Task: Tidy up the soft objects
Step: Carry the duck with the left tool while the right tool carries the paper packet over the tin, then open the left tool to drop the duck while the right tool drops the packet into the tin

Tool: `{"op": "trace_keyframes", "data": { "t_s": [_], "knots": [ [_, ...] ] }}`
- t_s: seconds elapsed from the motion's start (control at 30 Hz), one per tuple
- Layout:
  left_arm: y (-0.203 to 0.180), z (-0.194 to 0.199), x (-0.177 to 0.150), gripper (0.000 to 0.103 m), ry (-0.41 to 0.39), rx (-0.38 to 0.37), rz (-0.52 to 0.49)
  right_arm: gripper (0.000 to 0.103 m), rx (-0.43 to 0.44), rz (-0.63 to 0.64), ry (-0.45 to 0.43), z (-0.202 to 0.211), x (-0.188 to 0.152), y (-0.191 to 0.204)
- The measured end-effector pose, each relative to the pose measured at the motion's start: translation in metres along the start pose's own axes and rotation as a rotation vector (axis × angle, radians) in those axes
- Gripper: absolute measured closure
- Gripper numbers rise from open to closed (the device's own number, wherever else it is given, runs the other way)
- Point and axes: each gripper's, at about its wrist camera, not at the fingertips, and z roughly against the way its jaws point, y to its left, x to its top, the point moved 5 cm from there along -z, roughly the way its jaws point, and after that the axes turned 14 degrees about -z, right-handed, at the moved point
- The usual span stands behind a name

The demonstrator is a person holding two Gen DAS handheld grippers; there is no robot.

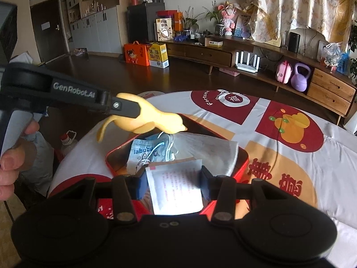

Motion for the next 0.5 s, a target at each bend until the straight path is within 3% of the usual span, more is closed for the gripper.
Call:
{"op": "trace_keyframes", "data": {
  "t_s": [0.27, 0.5],
  "knots": [
    [-0.003, -0.031, 0.006, 0.080, 0.001, -0.020, -0.006, 0.058, -0.002, -0.014, 0.020, -0.024, 0.001, -0.006],
    [-0.002, -0.059, -0.012, 0.080, 0.064, -0.025, -0.008, 0.058, -0.005, -0.027, 0.055, -0.042, -0.009, -0.010]
  ]
}}
